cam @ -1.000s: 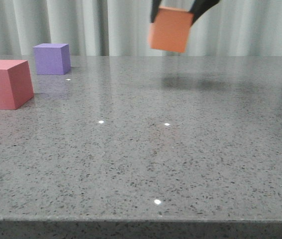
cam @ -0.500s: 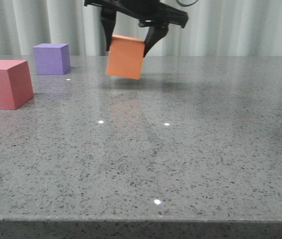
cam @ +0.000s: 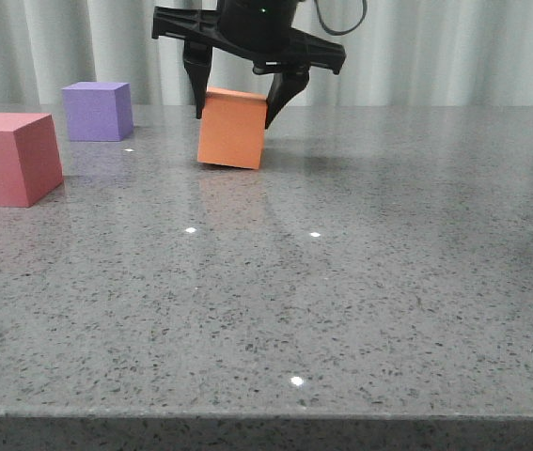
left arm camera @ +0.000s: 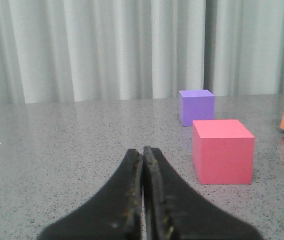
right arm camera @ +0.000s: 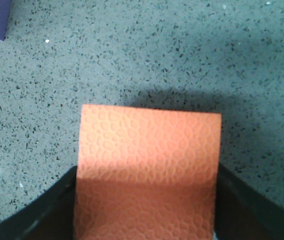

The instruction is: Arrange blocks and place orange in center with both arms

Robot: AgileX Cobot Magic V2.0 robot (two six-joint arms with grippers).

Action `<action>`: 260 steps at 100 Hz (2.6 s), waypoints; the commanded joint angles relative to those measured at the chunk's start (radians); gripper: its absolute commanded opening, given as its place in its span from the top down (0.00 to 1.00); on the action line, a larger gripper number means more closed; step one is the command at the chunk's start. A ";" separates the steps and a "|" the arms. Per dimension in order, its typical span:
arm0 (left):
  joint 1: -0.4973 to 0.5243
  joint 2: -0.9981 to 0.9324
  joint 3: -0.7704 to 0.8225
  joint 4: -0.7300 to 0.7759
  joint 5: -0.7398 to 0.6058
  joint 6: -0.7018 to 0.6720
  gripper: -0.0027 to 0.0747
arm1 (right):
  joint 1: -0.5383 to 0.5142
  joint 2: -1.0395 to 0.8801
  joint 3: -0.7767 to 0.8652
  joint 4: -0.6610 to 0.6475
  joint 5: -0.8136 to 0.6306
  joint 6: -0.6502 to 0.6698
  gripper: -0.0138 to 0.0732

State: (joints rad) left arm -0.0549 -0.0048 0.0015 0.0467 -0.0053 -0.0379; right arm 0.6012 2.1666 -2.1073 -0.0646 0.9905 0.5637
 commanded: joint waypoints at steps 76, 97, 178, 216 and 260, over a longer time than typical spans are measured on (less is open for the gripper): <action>0.001 -0.031 0.043 0.001 -0.081 -0.004 0.99 | -0.069 -0.206 -0.035 -0.022 0.003 -0.160 0.07; 0.001 -0.031 0.043 0.001 -0.081 -0.004 0.99 | -0.165 -0.324 -0.021 -0.023 0.060 -0.291 0.07; 0.001 -0.031 0.043 0.001 -0.081 -0.004 0.99 | -0.470 -0.998 0.904 -0.094 -0.282 -0.331 0.07; 0.001 -0.031 0.043 0.001 -0.081 -0.004 0.99 | -0.470 -1.307 1.252 -0.162 -0.448 -0.331 0.07; 0.001 -0.031 0.043 0.001 -0.081 -0.004 0.99 | -0.470 -1.632 1.478 -0.214 -0.501 -0.320 0.07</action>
State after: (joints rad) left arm -0.0549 -0.0048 0.0015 0.0467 -0.0053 -0.0379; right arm 0.1372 0.5843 -0.6370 -0.2484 0.5790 0.2423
